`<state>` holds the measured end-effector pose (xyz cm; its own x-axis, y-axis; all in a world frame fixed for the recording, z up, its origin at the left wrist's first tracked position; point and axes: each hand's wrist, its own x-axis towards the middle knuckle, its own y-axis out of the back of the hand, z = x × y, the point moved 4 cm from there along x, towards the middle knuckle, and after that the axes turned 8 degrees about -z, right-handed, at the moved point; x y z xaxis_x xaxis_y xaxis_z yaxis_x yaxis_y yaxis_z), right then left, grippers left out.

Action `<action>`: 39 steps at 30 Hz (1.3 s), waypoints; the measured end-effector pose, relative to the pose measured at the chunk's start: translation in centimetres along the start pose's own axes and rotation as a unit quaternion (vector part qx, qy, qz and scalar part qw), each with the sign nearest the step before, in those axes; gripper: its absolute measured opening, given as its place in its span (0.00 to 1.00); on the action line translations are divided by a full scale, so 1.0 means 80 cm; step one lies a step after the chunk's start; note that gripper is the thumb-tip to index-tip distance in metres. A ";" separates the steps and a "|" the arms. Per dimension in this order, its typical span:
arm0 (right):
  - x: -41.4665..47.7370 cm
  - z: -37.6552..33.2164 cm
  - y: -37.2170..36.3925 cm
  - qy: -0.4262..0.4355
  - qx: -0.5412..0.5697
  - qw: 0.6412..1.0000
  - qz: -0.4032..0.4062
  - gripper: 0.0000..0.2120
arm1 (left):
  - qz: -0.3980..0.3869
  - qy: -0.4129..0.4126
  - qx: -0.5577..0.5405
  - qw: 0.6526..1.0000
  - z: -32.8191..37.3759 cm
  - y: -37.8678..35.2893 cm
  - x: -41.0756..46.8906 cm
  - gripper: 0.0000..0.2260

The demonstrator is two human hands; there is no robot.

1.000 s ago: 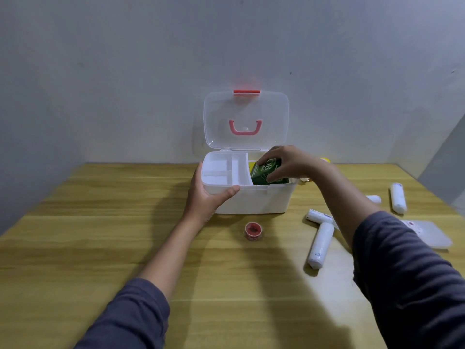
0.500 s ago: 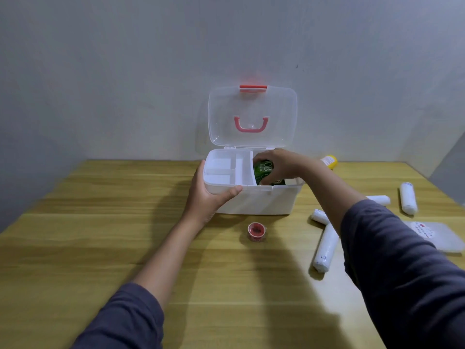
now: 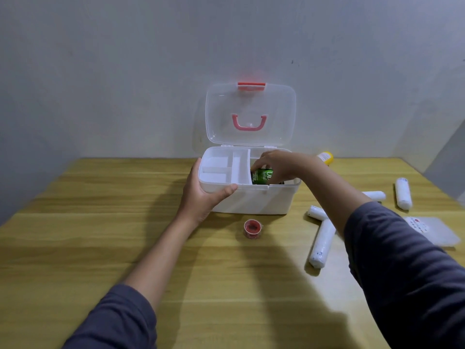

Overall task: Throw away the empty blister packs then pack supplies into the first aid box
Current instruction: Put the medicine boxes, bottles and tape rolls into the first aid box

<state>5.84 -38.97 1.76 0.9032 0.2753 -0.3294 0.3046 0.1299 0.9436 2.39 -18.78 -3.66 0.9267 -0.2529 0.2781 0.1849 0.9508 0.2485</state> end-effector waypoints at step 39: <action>-0.165 0.075 -0.017 -0.041 0.333 0.911 0.241 0.14 | -0.029 0.112 0.088 0.989 0.026 0.009 0.021 0.57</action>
<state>-4.69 -48.53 5.00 0.9918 0.0711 0.1062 -0.0424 -0.6011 0.7981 3.41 -18.90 -1.11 0.9693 -0.2409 0.0501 0.1981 0.8848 0.4217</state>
